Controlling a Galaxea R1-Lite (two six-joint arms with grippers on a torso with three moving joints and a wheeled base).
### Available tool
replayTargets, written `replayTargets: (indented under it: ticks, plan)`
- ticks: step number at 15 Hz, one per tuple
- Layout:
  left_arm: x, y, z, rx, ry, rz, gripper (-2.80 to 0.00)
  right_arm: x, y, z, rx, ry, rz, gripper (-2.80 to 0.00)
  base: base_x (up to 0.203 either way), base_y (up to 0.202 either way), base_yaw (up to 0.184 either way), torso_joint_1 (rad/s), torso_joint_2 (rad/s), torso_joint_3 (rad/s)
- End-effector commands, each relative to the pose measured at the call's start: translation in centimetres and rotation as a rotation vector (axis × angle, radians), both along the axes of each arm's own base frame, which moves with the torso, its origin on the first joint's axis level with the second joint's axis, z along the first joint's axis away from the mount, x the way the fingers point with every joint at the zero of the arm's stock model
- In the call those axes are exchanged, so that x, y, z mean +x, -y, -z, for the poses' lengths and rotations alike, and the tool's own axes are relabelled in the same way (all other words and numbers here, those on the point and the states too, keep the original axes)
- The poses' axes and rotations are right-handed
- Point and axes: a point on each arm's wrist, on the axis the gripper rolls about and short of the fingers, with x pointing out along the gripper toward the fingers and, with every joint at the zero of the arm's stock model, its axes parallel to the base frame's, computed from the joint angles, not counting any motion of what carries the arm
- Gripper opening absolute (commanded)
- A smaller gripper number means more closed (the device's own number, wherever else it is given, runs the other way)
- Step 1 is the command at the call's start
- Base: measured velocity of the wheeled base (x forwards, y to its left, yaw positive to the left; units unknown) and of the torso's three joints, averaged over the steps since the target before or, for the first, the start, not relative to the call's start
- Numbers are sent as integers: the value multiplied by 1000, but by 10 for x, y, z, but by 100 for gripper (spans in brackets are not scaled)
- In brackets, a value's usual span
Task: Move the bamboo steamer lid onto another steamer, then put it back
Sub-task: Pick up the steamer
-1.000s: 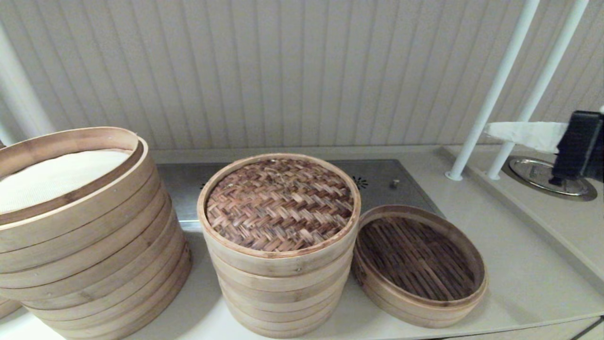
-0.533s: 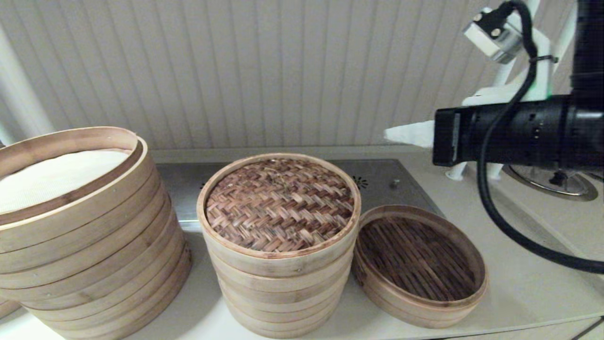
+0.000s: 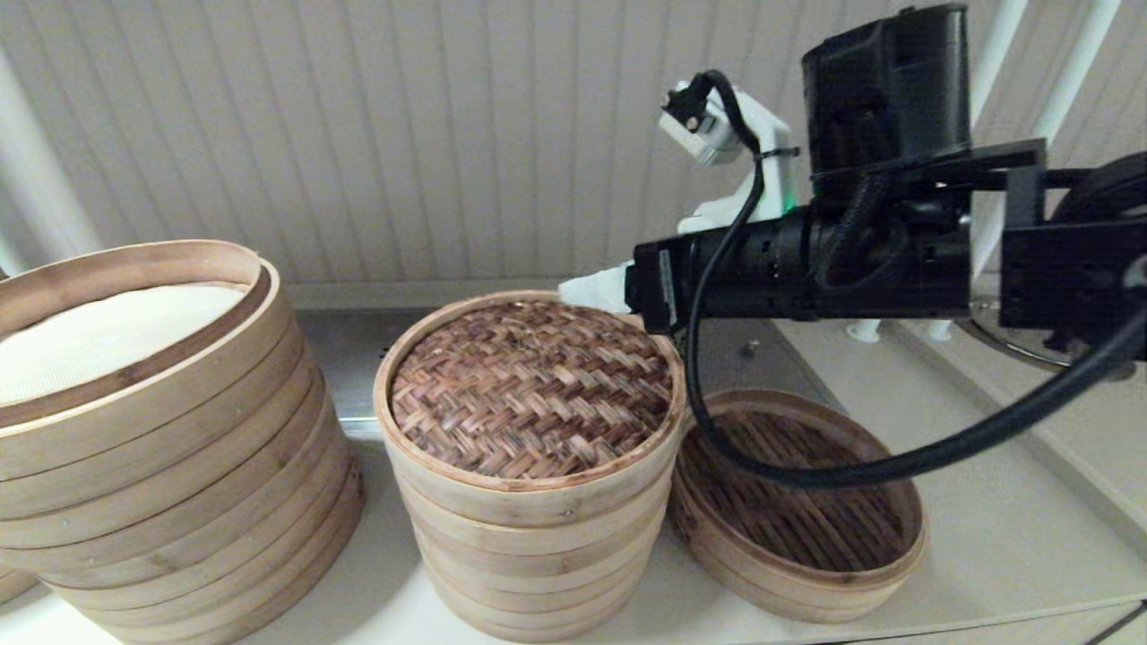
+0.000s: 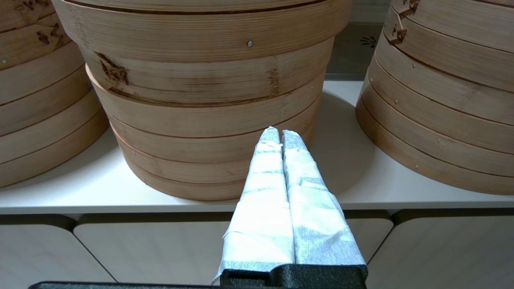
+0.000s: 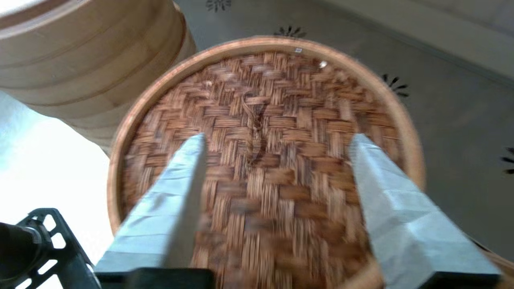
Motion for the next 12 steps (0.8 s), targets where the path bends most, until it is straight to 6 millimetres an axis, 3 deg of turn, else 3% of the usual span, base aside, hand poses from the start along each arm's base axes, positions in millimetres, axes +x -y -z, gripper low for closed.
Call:
replayTargets:
  ticks: [1, 7, 12]
  plan:
    - [0, 0, 0, 0, 0, -1, -280, 16, -18, 22, -36, -42, -11, 0, 0, 0, 0, 0, 0, 0]
    - [0, 0, 0, 0, 0, -1, -280, 35, -44, 46, -60, -52, -24, 0, 0, 0, 0, 0, 0, 0]
    - [0, 0, 0, 0, 0, -1, -280, 33, -49, 50, -78, -52, -12, 0, 0, 0, 0, 0, 0, 0]
